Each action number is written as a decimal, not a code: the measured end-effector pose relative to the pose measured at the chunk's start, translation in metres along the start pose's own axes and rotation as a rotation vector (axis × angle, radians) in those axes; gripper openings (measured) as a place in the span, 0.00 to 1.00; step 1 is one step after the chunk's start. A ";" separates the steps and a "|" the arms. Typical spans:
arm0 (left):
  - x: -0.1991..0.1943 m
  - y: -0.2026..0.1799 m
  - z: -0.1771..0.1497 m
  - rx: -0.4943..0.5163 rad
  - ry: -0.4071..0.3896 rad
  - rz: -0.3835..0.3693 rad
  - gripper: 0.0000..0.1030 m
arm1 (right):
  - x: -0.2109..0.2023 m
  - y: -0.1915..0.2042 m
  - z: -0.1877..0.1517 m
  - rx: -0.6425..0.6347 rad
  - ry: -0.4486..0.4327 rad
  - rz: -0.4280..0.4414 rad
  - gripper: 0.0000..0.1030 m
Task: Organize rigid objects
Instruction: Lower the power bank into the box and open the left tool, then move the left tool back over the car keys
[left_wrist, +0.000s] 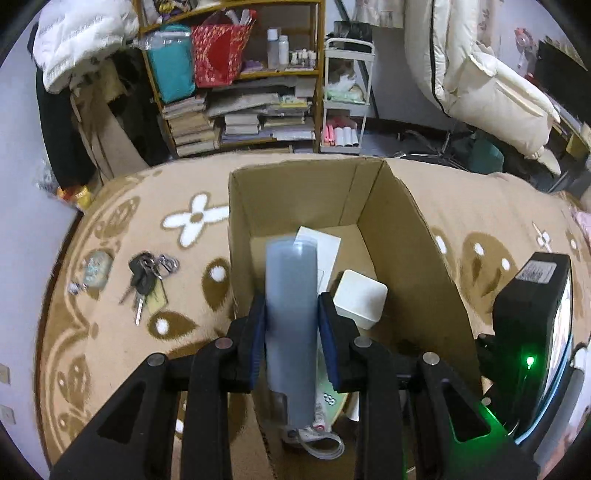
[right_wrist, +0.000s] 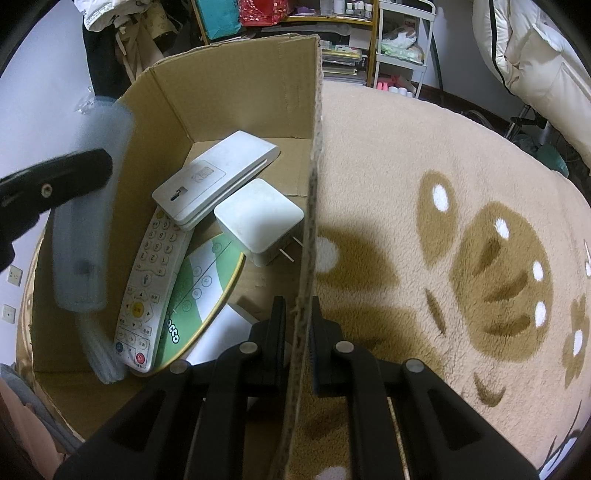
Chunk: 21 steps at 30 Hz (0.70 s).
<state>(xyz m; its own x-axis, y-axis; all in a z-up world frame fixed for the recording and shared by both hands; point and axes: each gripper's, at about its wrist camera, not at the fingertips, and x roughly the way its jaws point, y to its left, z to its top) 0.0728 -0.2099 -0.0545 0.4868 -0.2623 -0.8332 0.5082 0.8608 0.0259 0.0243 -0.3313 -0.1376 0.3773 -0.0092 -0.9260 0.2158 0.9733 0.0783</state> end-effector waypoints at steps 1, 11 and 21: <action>-0.003 -0.002 0.001 0.020 -0.019 0.015 0.24 | 0.000 0.002 0.000 -0.004 -0.001 0.000 0.11; -0.032 0.005 0.014 0.094 -0.059 0.039 0.38 | -0.001 0.001 0.000 -0.007 -0.003 -0.005 0.11; -0.037 0.069 0.030 0.024 -0.118 0.071 0.94 | -0.001 0.001 -0.002 -0.004 -0.007 -0.006 0.11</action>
<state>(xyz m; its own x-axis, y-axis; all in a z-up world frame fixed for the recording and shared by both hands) 0.1115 -0.1541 -0.0050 0.6015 -0.2519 -0.7581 0.4860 0.8685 0.0970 0.0221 -0.3303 -0.1373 0.3825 -0.0163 -0.9238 0.2145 0.9741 0.0717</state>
